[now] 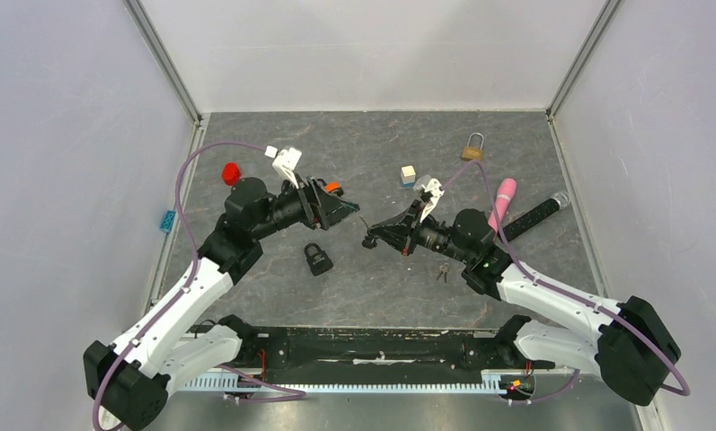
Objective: Unlock with the key
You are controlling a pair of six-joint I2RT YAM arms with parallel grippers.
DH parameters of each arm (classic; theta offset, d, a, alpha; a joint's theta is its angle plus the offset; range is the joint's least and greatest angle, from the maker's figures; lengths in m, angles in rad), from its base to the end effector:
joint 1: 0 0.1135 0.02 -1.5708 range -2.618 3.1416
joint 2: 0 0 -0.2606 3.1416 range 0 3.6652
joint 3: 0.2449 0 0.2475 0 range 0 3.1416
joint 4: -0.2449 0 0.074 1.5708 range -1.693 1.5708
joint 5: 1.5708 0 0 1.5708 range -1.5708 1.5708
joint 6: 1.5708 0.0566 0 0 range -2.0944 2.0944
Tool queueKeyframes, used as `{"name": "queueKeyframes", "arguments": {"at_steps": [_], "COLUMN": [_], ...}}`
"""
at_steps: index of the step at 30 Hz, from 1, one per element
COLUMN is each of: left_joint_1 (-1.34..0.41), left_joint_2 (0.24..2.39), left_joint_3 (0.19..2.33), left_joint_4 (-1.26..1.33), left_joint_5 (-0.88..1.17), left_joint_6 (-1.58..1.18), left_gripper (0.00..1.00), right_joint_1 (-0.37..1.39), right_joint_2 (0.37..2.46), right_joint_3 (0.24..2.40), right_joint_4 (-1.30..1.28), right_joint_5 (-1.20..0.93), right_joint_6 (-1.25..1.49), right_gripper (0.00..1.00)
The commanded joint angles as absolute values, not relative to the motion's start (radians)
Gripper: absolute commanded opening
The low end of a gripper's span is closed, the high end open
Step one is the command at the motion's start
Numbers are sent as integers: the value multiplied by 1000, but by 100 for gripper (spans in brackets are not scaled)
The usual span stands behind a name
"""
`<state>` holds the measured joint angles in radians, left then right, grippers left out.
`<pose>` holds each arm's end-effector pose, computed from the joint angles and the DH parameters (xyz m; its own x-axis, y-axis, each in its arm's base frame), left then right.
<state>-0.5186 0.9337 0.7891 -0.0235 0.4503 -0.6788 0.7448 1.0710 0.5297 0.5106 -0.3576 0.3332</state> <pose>0.1914 -0.1376 0.3269 -0.6273 -0.2929 -0.7216 0.5462 0.4951 -0.6757 0.1768 0.1900 0.2660 -0.3131 0.1280 -0.9410 -0.8357 0.4335 0.3371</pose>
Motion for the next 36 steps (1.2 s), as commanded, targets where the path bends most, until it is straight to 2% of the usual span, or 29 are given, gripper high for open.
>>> {"name": "queueKeyframes", "arguments": {"at_steps": [1, 12, 22, 29, 36], "left_joint_1": [-522, -532, -563, -593, -613], "left_joint_2": [939, 963, 966, 977, 988], "left_joint_3": [844, 821, 801, 793, 793], "left_joint_4": [161, 326, 346, 361, 391], "left_joint_5": [572, 726, 761, 761, 749], "left_joint_6": [-615, -653, -668, -669, -676], "left_gripper": [77, 76, 66, 52, 20], "right_joint_1": [732, 715, 703, 699, 699], "right_joint_2": [1084, 1123, 1158, 1159, 1174], "right_joint_3": [506, 463, 448, 443, 437], "right_joint_4": [780, 1071, 1234, 1255, 1266], "right_joint_5": [-485, -550, -570, -563, -570], "right_joint_6": [456, 669, 790, 809, 825], "right_gripper": [0, 0, 0, 0, 0]}}
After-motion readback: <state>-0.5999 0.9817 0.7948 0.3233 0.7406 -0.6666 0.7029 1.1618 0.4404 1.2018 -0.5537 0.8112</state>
